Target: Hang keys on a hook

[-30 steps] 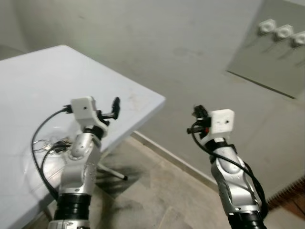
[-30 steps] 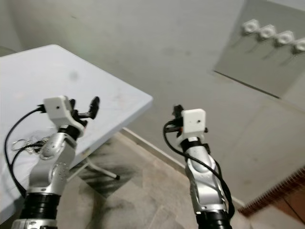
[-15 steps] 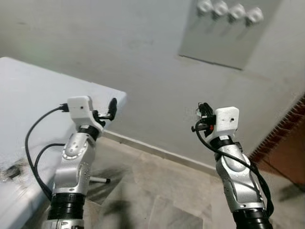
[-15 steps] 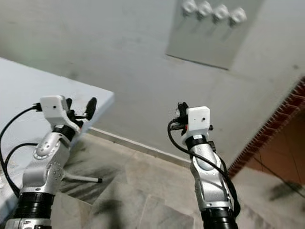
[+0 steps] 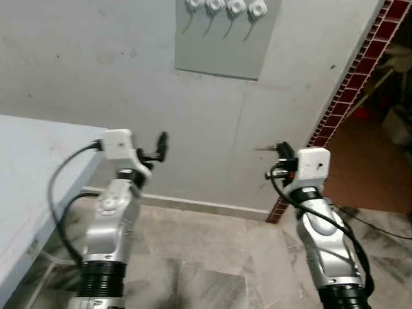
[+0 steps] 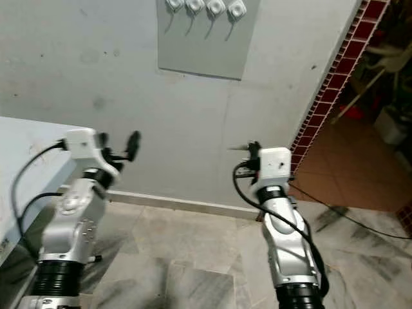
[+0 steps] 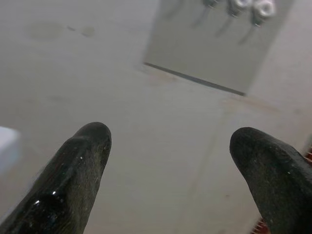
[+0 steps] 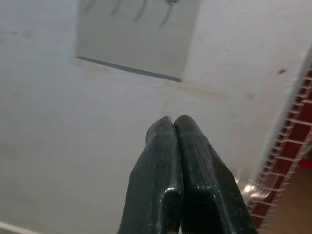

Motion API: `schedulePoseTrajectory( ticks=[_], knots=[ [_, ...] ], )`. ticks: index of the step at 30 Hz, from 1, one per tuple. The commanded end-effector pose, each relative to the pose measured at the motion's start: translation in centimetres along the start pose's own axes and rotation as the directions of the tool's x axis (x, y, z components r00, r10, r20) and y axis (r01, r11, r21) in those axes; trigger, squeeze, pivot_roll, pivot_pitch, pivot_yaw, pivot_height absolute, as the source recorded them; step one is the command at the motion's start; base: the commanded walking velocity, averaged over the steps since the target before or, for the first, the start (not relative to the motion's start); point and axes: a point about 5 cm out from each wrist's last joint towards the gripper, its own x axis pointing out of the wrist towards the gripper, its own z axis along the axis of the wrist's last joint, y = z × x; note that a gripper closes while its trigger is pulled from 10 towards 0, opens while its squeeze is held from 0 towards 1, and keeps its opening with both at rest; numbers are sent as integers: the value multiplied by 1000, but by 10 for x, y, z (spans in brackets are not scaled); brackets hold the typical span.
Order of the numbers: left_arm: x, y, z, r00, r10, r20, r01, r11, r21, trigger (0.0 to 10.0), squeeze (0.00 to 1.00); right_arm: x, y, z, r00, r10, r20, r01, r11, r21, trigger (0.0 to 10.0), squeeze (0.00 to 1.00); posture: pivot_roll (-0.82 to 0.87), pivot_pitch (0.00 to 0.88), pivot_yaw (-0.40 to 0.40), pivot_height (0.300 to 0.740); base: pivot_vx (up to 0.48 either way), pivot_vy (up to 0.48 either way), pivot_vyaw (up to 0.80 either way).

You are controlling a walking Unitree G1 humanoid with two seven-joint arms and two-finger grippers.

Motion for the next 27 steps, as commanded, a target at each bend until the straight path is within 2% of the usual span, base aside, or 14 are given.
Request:
schedulePoseTrajectory(
  ticks=[1, 6, 17, 27],
  knots=[
    [-1, 6, 5, 999, 30, 12, -31, 999, 12, 10000, 0, 4, 6, 3, 1000, 16, 2, -16, 1000, 5, 10000, 0, 30, 0, -63, 740, 0, 0, 0],
    [-3, 7, 4, 999, 34, 9, -34, 999, 16, 10000, 0, 5, 5, 2, 1000, 5, -12, -5, 1000, 25, 10000, 0, 29, 0, -53, 740, 0, 0, 0],
    [-1, 13, 7, 999, 41, 12, -41, 999, 24, 10000, 0, 3, -2, 1, 1000, -17, -23, 17, 1000, 6, 10000, 0, 15, 0, -42, 740, 0, 0, 0],
    [0, 8, 6, 999, 34, 11, -34, 999, 23, 10000, 0, 0, -6, 0, 1000, -20, -22, 19, 1000, -16, 10000, 0, 20, 0, -30, 740, 0, 0, 0]
  ],
)
